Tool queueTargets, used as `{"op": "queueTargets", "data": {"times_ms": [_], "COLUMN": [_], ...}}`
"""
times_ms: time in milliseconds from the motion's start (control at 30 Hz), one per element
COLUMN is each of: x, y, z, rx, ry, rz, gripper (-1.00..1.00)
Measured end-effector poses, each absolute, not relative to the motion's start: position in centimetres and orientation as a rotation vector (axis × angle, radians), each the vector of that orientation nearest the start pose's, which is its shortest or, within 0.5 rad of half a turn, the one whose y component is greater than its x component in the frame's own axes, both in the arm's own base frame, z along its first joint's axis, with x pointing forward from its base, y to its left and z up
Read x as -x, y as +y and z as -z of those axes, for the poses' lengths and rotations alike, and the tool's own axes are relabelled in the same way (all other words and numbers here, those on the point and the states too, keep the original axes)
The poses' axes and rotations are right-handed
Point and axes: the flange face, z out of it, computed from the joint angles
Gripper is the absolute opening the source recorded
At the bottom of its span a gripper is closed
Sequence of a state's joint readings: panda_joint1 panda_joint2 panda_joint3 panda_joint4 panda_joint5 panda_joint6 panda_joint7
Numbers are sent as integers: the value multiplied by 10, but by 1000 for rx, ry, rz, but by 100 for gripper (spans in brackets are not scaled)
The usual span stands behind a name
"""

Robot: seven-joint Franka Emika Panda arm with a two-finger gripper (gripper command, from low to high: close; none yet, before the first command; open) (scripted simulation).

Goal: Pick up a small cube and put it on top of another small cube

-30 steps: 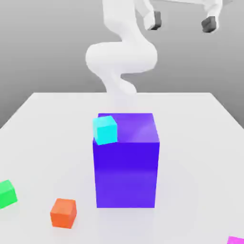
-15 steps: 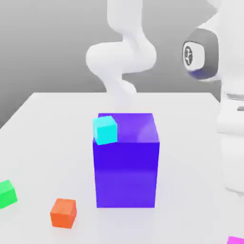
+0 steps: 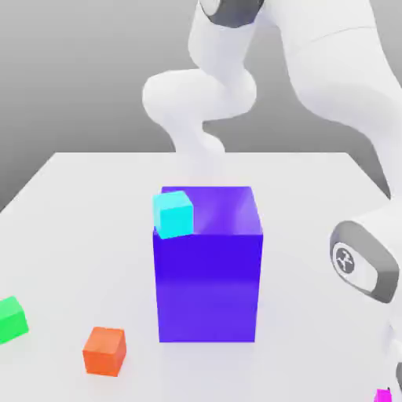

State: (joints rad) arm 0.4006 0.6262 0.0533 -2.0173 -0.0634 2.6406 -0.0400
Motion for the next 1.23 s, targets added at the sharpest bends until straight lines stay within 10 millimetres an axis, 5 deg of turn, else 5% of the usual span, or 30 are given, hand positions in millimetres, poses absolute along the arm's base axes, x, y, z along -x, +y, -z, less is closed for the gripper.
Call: {"op": "queueTargets", "data": {"times_ms": [67,200,400,567,767,967,1033,1133,1167,1233], "x": [-534,-536,-563,-553,-499,-387,-361,-352,-351,-351], "y": [263,257,110,-15,-167,-309,-334,-341,-341,-341], "z": [-134,-185,-207,-219,-232,-242,-227,-189,-182,-182], "rx": [3027,3034,3150,3157,3028,2680,2584,2554,2551,2551], "ry": [-840,-816,-253,254,922,1651,1788,1828,1832,1832], "rz": [-2,-2,4,5,4,0,1,1,0,0], "gripper": [-100,-100,-100,-100,-100,-100,-100,-100,100,100]}}
